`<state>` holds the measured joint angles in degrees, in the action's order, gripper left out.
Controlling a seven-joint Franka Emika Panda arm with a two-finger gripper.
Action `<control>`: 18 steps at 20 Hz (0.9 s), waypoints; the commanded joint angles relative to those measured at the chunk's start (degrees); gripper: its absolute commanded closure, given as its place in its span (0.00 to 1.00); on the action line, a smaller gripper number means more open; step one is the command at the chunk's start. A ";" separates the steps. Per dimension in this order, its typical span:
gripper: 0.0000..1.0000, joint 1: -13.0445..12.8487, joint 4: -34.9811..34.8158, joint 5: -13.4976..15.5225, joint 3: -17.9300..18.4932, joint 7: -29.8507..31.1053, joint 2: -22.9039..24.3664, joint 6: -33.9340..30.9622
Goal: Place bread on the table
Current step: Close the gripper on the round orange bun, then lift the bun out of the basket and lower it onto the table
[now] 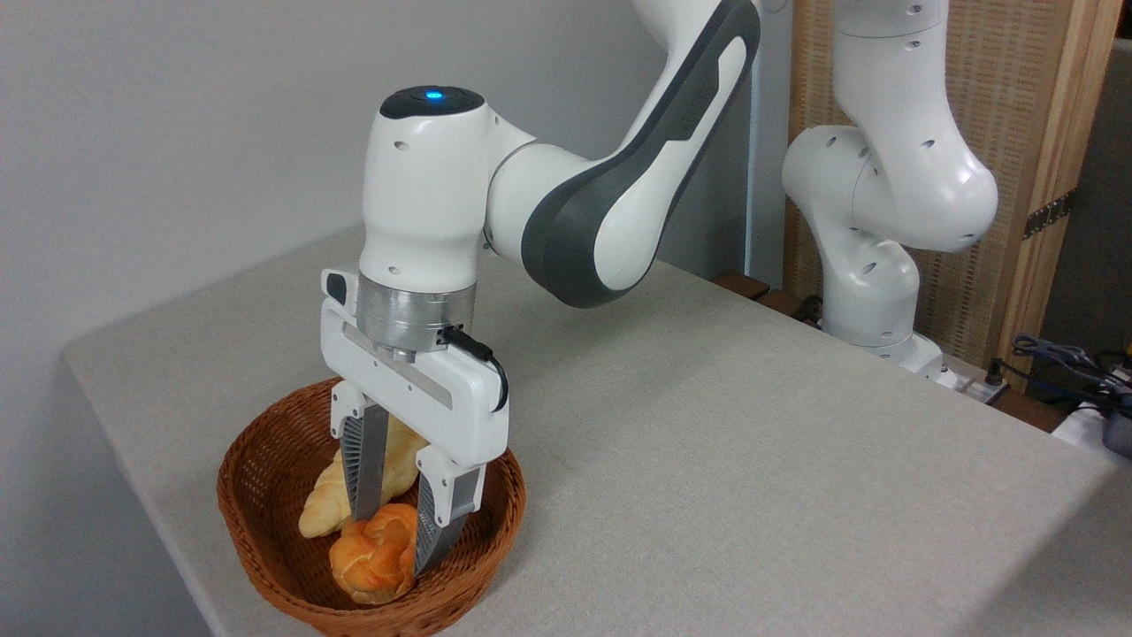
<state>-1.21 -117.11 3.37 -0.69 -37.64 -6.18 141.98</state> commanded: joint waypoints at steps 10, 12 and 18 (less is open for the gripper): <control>0.64 -0.20 -0.14 -0.12 1.48 -0.06 3.26 -2.12; 0.64 -0.20 0.04 0.06 1.74 -0.24 6.07 -6.52; 0.64 -0.46 -0.31 0.15 2.27 -2.24 15.65 -22.85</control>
<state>-1.13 -116.31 3.37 0.91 -37.65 3.90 127.39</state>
